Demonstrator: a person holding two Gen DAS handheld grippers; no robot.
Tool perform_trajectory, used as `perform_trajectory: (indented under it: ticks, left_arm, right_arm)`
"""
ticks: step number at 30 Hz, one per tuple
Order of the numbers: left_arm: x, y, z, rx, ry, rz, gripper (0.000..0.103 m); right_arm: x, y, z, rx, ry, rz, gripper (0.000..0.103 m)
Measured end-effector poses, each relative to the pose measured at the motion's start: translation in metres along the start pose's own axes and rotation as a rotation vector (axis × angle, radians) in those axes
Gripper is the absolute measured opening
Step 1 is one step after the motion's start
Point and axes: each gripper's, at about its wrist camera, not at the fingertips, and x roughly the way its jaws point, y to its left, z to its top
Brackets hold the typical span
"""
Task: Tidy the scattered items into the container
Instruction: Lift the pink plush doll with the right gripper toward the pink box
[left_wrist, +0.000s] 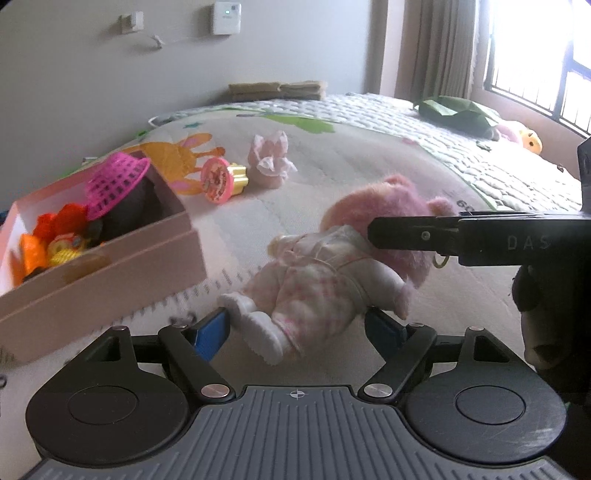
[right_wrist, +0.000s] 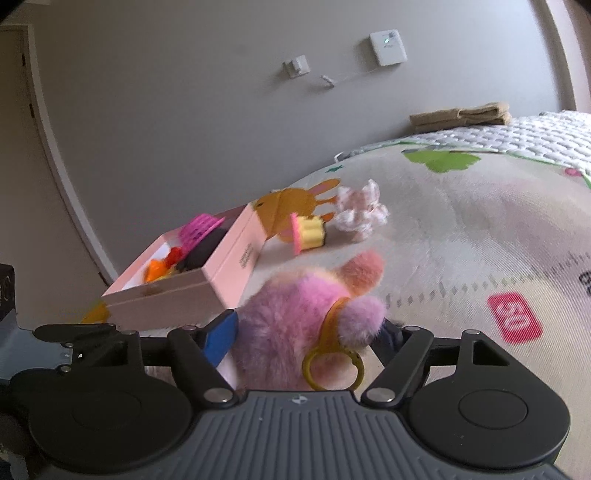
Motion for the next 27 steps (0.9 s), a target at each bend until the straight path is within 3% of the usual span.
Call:
perform_trajectory:
  ticks: [5, 11, 14, 17, 23, 27]
  left_arm:
    - [-0.012, 0.005, -0.024, -0.012, 0.042, -0.014, 0.085]
    - [-0.026, 0.009, -0.029, -0.047, 0.013, -0.033, 0.094]
    - [-0.021, 0.010, -0.027, -0.063, 0.024, -0.058, 0.095]
    - [-0.012, 0.008, -0.027, -0.079, 0.041, -0.074, 0.097]
    - [-0.007, 0.006, -0.030, -0.074, 0.041, -0.083, 0.098]
    - [-0.008, 0.002, -0.033, -0.061, 0.039, -0.083, 0.097]
  right_arm:
    - [-0.009, 0.015, -0.013, -0.028, 0.041, 0.021, 0.076]
    - [-0.021, 0.016, 0.000, -0.008, -0.005, 0.018, 0.093]
    - [-0.010, 0.010, 0.004, 0.024, 0.028, 0.027, 0.097]
    - [0.003, 0.009, -0.005, 0.036, 0.074, 0.033, 0.096]
    - [0.003, 0.010, -0.019, 0.027, 0.073, 0.031, 0.087]
    - [0.002, 0.010, -0.020, 0.035, 0.076, 0.032, 0.086]
